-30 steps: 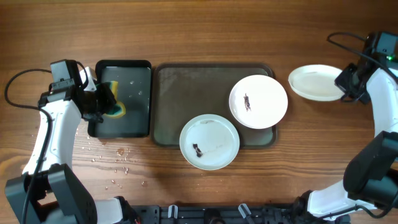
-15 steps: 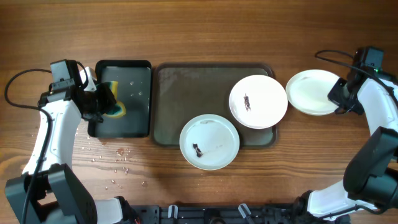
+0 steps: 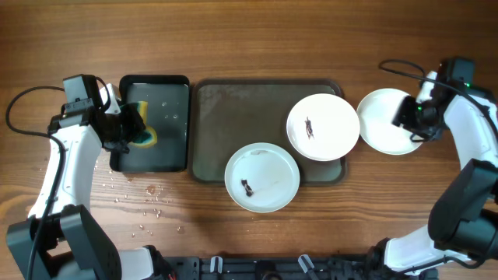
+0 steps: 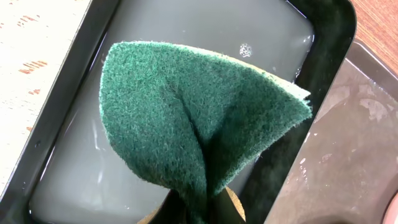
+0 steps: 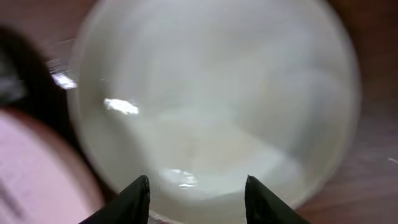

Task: Clean dirty plates on tray and stack at the side
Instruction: 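Release the plate and move the right gripper to the next plate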

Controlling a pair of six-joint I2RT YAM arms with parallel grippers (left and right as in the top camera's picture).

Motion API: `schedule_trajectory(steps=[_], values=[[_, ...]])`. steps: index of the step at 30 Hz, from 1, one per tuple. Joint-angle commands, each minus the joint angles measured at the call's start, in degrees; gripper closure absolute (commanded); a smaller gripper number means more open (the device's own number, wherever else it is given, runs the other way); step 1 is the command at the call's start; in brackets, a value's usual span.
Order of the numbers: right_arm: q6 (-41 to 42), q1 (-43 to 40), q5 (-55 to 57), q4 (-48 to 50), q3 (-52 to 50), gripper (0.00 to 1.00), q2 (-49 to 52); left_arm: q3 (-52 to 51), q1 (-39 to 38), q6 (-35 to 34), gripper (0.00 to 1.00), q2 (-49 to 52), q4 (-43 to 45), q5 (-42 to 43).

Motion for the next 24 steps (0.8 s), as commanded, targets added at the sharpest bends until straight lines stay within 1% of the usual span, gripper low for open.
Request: schedule_trajectory(steps=[1, 7, 12, 19, 22, 24], values=[[-4.72, 3.32, -11.93, -1.31, 1.31, 0.51, -1.07, -0.24, -0.11, 0.90, 0.96, -0.96, 0.17, 1.11], [-4.35, 7.69, -11.87, -2.10, 0.24, 0.51, -1.07, -0.24, -0.11, 0.90, 0.96, -0.96, 0.20, 1.11], [-4.26, 10.69, -7.96, 0.92, -2.49, 0.51, -1.07, -0.24, -0.11, 0.90, 0.96, -0.96, 0.17, 1.11], [-4.11, 11.43, -5.64, 5.99, -6.71, 0.54, -1.05, -0.24, -0.11, 0.90, 0.96, -0.96, 0.17, 1.11], [-3.74, 11.43, -5.66, 8.76, -8.72, 0.60, -1.03, -0.24, -0.11, 0.90, 0.96, -0.96, 0.17, 1.11], [-2.69, 11.43, -5.62, 10.12, -9.99, 0.60, -1.03, -0.24, -0.11, 0.90, 0.96, -0.96, 0.17, 1.11]])
